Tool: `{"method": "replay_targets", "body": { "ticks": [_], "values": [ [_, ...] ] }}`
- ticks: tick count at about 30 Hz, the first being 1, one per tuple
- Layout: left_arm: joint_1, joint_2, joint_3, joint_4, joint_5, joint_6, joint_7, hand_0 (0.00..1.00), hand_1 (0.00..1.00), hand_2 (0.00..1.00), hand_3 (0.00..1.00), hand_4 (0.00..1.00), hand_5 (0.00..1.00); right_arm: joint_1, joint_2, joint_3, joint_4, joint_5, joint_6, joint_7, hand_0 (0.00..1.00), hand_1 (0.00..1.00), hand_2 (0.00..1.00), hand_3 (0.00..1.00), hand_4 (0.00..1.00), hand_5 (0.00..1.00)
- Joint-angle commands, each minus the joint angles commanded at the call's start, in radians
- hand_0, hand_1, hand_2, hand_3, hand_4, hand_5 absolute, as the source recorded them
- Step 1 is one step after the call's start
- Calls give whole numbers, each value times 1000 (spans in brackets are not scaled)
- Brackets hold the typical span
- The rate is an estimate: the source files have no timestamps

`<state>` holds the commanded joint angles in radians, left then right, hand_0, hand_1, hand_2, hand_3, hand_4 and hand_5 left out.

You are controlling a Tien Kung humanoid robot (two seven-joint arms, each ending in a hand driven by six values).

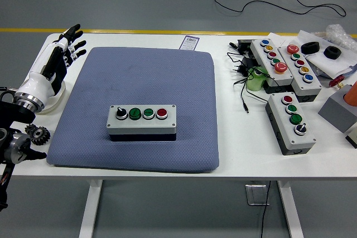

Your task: Pick up the button,place it on the desk,press the button,press the button

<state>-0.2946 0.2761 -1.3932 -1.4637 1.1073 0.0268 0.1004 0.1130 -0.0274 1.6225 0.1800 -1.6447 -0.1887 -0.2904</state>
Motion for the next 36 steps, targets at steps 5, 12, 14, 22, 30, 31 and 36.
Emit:
{"method": "replay_targets", "body": {
  "ticks": [5, 12, 14, 22, 30, 31, 36],
  "values": [
    [0, 0, -1, 1, 2, -2, 6, 898, 941, 996, 992, 628, 998, 0, 0, 2, 0, -4, 1, 0, 655, 650, 686, 601, 439, 322],
    [1, 1, -3, 3, 6, 1, 9, 913, 946, 998, 994, 629, 998, 2, 1, 5, 0, -7, 1, 0, 655, 650, 686, 600, 439, 322],
    [1, 1, -4, 3, 7, 1, 9, 913, 946, 998, 994, 629, 998, 3, 1, 5, 0, -7, 1, 0, 655, 650, 686, 600, 439, 322],
    [2, 1, -6, 3, 8, -1, 9, 921, 950, 998, 995, 629, 998, 2, 1, 6, 0, -8, 1, 1, 655, 650, 686, 600, 439, 322],
    [2, 0, -3, 4, 0, -5, 8, 914, 944, 997, 993, 629, 998, 1, 0, 3, 0, -7, 2, 3, 655, 650, 686, 601, 439, 322],
    [2, 0, -2, 4, 0, -5, 8, 914, 944, 997, 993, 629, 998, 1, 0, 2, 0, -5, 2, 3, 655, 650, 686, 601, 439, 322],
    [1, 1, 1, 5, 0, -2, 9, 916, 944, 998, 994, 629, 998, 2, 0, -1, 0, 0, 1, 3, 654, 650, 686, 601, 439, 322]
  ]
}}
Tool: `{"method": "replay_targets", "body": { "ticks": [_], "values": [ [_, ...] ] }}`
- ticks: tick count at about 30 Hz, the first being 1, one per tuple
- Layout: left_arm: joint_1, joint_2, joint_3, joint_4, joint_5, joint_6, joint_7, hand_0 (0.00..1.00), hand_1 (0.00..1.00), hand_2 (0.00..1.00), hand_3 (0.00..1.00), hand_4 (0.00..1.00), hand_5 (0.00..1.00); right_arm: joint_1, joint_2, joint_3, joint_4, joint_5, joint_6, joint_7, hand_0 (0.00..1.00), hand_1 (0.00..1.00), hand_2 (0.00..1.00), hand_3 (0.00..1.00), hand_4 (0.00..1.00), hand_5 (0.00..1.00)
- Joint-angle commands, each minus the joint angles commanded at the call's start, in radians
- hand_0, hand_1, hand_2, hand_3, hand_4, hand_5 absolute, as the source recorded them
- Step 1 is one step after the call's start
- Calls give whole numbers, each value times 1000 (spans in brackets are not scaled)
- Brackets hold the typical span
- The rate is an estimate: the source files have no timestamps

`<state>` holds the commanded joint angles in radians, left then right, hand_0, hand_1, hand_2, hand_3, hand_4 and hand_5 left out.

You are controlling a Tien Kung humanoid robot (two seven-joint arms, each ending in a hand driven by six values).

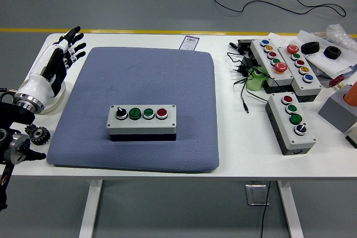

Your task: Pick up the button,place it on the desk,press the button,press the button

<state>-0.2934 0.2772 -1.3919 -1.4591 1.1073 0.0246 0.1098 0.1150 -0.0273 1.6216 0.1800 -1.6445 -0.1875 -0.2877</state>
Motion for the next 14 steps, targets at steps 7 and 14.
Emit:
{"method": "replay_targets", "body": {
  "ticks": [7, 14],
  "values": [
    [-3, -1, 6, 1, -5, 21, -1, 919, 945, 998, 998, 629, 998, -1, 0, 2, 0, -2, 0, -2, 654, 650, 685, 600, 439, 322],
    [-2, -6, 8, 5, -8, 22, -1, 919, 945, 998, 998, 629, 998, -5, 0, 5, 0, -7, -1, -4, 654, 650, 685, 600, 439, 322]
  ]
}}
